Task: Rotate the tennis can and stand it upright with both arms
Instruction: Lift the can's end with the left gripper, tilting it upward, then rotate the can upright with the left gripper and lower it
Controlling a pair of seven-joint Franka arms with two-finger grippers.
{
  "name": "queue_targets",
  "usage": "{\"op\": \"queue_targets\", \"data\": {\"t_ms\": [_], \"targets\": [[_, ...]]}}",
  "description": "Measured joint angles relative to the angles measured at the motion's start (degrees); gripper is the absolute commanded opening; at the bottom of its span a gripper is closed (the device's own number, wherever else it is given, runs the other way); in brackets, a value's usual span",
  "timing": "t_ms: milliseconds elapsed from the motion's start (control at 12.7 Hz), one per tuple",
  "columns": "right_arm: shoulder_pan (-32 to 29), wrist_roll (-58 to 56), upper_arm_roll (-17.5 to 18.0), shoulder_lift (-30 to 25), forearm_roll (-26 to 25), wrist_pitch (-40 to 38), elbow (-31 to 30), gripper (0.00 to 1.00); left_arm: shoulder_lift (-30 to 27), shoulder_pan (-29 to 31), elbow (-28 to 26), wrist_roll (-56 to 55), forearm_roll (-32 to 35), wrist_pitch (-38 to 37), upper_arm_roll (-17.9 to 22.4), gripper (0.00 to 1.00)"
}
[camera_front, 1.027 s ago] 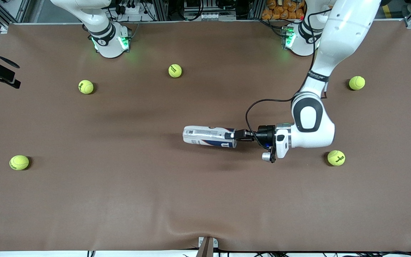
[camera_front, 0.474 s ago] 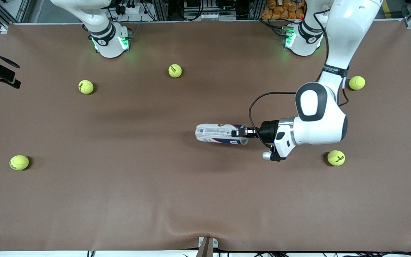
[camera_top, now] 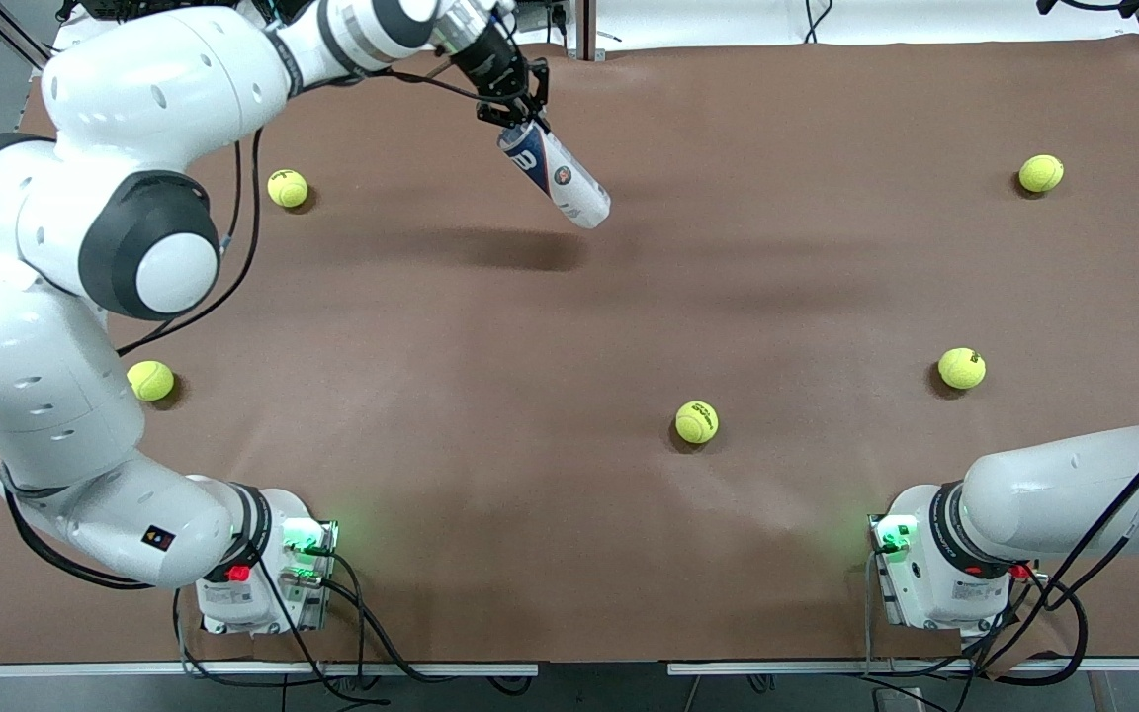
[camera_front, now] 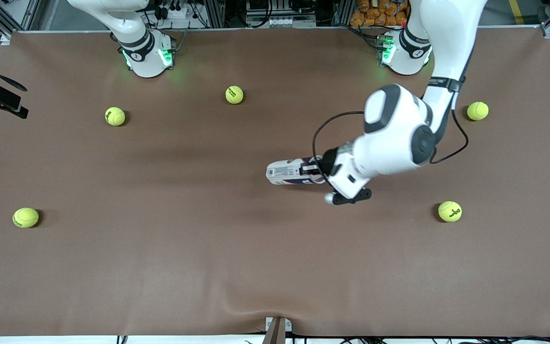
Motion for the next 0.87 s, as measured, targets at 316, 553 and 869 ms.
{"op": "queue_targets", "data": {"t_ms": [316, 553, 869], "targets": [[0.0, -0.1, 0.1, 0.0, 0.0, -0.2, 0.0, 1.00, 0.0, -4.3, 1.0, -12.0, 9.3, 0.0, 0.1, 0.00], [0.0, -0.1, 0.1, 0.0, 0.0, -0.2, 0.0, 1.00, 0.0, -8.1, 1.7, -22.7, 17.3, 0.1, 0.0, 0.00], [0.0, -0.1, 0.1, 0.0, 0.0, -0.4, 0.0, 1.00, 0.6, -12.1, 1.8, -33.1, 23.0, 0.1, 0.2, 0.00]]}}
